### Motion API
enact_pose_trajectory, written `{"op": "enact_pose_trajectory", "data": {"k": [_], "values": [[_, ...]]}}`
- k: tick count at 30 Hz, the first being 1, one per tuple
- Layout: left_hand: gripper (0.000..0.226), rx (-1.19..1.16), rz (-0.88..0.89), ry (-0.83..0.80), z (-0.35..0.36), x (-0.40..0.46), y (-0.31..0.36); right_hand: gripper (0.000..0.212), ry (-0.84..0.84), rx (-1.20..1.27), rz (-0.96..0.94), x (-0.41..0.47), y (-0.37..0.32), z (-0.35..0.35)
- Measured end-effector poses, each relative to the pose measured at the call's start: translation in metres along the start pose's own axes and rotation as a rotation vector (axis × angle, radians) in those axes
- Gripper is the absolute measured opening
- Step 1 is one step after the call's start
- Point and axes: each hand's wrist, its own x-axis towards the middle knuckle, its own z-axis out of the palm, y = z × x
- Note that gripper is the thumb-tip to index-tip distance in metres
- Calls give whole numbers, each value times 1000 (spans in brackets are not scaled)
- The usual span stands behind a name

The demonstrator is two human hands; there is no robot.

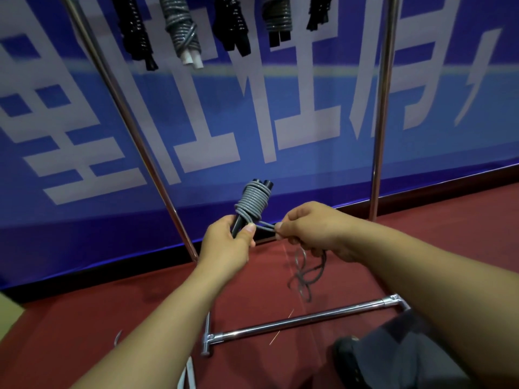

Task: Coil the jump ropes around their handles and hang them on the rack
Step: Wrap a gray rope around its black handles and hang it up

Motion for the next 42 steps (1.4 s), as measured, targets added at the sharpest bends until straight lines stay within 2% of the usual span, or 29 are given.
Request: {"op": "enact_pose_trajectory", "data": {"k": [4, 11, 17, 20, 27, 31, 38, 42], "values": [[13, 63, 19, 12, -1, 6, -4, 27, 62, -9, -15, 0, -6, -9], [5, 11, -17, -39, 3, 7, -7, 31, 25, -137, -47, -6, 4, -2], [6, 93, -59, -33, 1, 7, -12, 15, 80, -580, -173, -11, 3, -1], [6, 205, -39, -39, -1, 6, -14, 16, 92, -651, -183, -11, 3, -1], [13, 346, -103, -59, -7, 7, -18, 30, 102, -682, -217, -13, 4, -5], [17, 412, -122, -173, -4, 5, -18, 28, 126, -687, -259, -15, 4, -6], [22, 496, -62, -267, 2, 2, -10, 18, 198, -529, -291, -11, 4, -7], [25, 520, -26, -363, 5, -2, -10, 17, 217, -546, -336, -6, 11, -7]]}}
